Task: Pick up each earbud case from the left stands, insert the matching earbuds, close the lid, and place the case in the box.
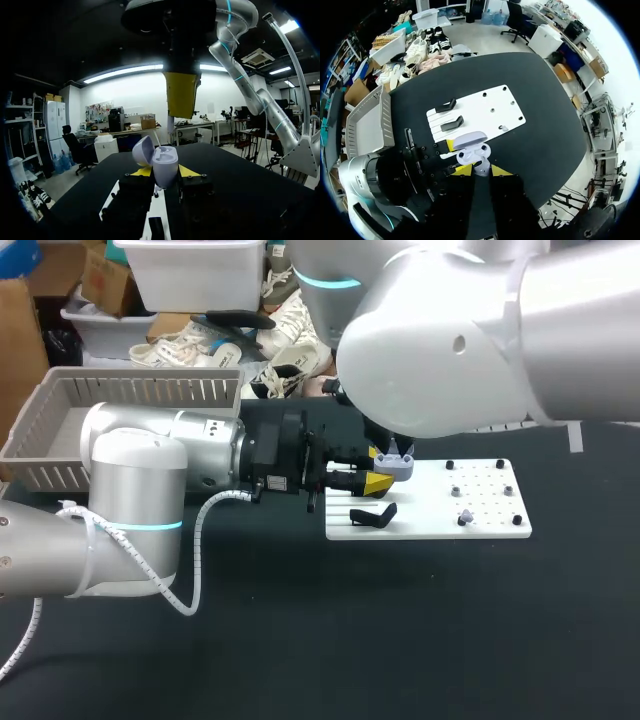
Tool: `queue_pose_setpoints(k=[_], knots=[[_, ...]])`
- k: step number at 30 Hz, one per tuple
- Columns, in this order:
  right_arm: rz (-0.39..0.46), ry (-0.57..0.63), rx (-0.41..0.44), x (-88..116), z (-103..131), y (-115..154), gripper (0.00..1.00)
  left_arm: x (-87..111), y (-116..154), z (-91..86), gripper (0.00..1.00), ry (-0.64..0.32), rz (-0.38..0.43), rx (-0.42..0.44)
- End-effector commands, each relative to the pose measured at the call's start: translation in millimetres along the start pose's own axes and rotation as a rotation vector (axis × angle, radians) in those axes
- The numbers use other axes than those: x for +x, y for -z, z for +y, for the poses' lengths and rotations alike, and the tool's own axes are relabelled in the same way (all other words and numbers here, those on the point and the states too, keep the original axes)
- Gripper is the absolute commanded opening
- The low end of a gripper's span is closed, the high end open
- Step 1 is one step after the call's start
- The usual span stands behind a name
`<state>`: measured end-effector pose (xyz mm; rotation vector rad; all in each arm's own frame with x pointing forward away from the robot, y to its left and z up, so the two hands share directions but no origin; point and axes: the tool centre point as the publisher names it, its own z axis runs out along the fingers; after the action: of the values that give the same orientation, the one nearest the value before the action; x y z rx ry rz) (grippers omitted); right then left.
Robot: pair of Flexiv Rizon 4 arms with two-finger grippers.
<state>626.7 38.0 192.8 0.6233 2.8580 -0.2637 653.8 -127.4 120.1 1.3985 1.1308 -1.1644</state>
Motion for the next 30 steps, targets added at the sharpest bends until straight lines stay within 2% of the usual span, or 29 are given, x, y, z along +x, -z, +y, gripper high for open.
queue_pose_setpoints(k=[1, 13, 30], knots=[[0.025, -0.031, 0.023, -2.9, 1.3, 2.3, 0.0, 0.5, 0.0, -0.3, 0.0, -0.001, -0.001, -0.002], [0.105, -0.115, 0.006, -8.1, 3.0, 1.0, 0.0, 0.5, 0.0, -0.3, 0.0, -0.001, -0.001, -0.002], [0.133, -0.102, -0.061, 0.0, 1.9, -6.5, 0.0, 0.5, 0.0, -0.3, 0.0, -0.001, -0.001, -0.002]])
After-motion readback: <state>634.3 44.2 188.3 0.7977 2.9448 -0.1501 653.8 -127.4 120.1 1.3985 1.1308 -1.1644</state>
